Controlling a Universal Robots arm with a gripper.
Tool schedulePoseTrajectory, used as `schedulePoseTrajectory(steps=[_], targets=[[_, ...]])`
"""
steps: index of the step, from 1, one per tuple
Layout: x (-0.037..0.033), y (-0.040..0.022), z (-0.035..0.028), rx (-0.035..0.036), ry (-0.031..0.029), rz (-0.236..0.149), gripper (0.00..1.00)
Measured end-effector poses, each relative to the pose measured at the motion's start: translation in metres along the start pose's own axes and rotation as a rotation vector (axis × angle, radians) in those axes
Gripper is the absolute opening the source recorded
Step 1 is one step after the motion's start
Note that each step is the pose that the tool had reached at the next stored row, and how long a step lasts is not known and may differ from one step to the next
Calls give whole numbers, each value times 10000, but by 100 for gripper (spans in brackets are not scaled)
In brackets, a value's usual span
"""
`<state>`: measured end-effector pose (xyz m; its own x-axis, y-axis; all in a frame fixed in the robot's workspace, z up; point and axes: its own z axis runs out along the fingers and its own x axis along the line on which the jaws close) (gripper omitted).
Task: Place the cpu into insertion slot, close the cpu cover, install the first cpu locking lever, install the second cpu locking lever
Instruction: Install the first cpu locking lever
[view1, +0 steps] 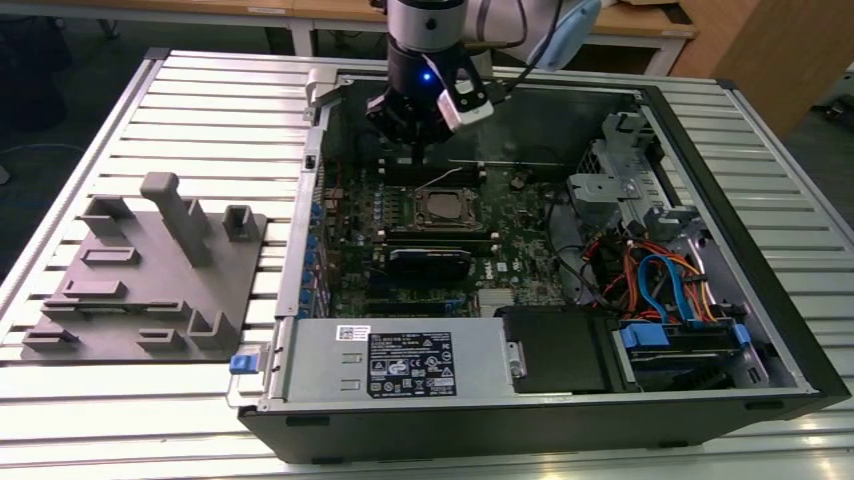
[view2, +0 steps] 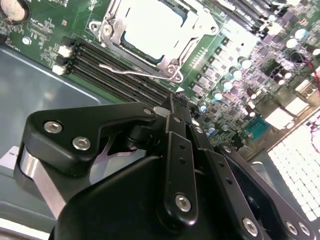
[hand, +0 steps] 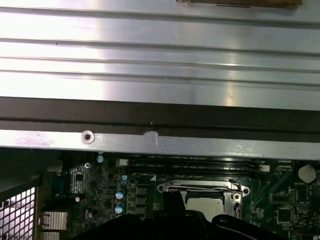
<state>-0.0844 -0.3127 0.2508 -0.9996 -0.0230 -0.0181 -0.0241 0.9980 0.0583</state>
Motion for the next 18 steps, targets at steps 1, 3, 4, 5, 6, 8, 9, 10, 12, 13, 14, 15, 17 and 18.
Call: schedulePoseTrajectory(steps=[1, 3, 4, 5, 6, 8, 9, 10, 12, 13, 14, 15, 17, 18], targets=[[-9, -2, 4, 0, 0, 11, 11], [-23, -6, 13, 2, -2, 67, 11], [-28, -7, 16, 4, -3, 101, 11], [-34, -8, 20, 4, -6, 134, 11], [-40, -9, 24, 4, -8, 168, 11], [-64, -11, 36, 6, -10, 216, 11], [-79, -12, 45, 4, -11, 217, 11], [-96, -13, 58, 4, -12, 218, 11], [-133, -15, 78, 5, -8, 217, 11], [-146, -16, 87, 5, -7, 217, 11], [-155, -17, 97, 5, -7, 217, 11], [-166, -18, 108, 5, -6, 218, 11], [-181, -19, 136, 5, -5, 217, 11], [-187, -20, 151, 4, -5, 217, 11]])
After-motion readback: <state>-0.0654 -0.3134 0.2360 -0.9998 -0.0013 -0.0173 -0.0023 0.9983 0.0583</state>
